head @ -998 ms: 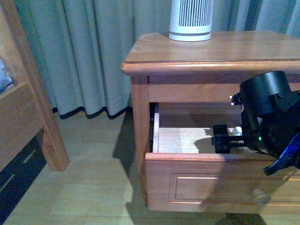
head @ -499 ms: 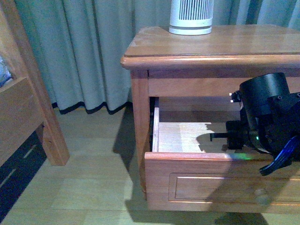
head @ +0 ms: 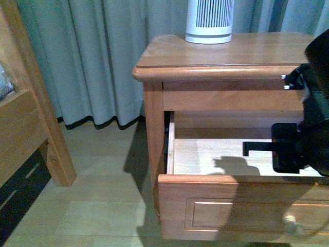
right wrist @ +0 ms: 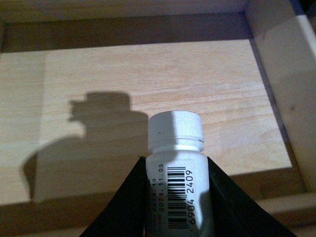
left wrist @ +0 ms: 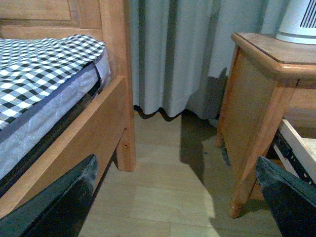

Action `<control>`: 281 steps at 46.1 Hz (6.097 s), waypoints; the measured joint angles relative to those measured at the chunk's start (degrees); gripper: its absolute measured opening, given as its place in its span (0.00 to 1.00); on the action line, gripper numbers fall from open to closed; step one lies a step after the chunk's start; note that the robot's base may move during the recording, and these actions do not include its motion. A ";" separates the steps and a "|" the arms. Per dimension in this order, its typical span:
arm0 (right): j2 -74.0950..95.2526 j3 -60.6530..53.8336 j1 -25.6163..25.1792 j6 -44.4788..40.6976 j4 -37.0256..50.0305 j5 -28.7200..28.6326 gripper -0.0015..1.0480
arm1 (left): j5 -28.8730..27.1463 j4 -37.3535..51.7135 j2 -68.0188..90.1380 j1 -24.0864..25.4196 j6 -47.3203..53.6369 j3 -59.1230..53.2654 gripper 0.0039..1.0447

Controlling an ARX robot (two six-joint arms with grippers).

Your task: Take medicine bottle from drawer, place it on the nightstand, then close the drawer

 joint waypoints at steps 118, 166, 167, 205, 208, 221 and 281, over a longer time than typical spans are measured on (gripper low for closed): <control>-33.83 -37.51 1.20 5.27 13.44 2.01 0.93 | 0.00 0.00 0.00 0.00 0.00 0.00 0.94; 27.52 9.86 -15.39 -22.23 39.15 -0.31 0.93 | 0.00 0.00 0.00 0.00 0.00 0.00 0.94; 27.69 9.97 -15.50 -22.73 39.15 -0.37 0.93 | 0.00 0.00 0.00 0.00 0.00 0.00 0.94; -54.14 -27.87 -4.22 -10.16 -1.46 6.54 0.93 | 0.00 0.00 0.00 0.00 0.00 0.00 0.94; -63.95 -29.09 -0.39 -10.58 -6.29 10.93 0.93 | 0.00 0.00 0.00 0.00 0.00 0.00 0.94; -80.81 -36.57 10.56 -12.11 -9.77 18.84 0.93 | 0.00 0.00 0.00 0.00 0.00 0.00 0.94; -94.07 -42.18 -18.73 -18.53 -10.93 -26.45 0.19 | 0.04 0.02 0.00 0.00 0.00 0.00 0.94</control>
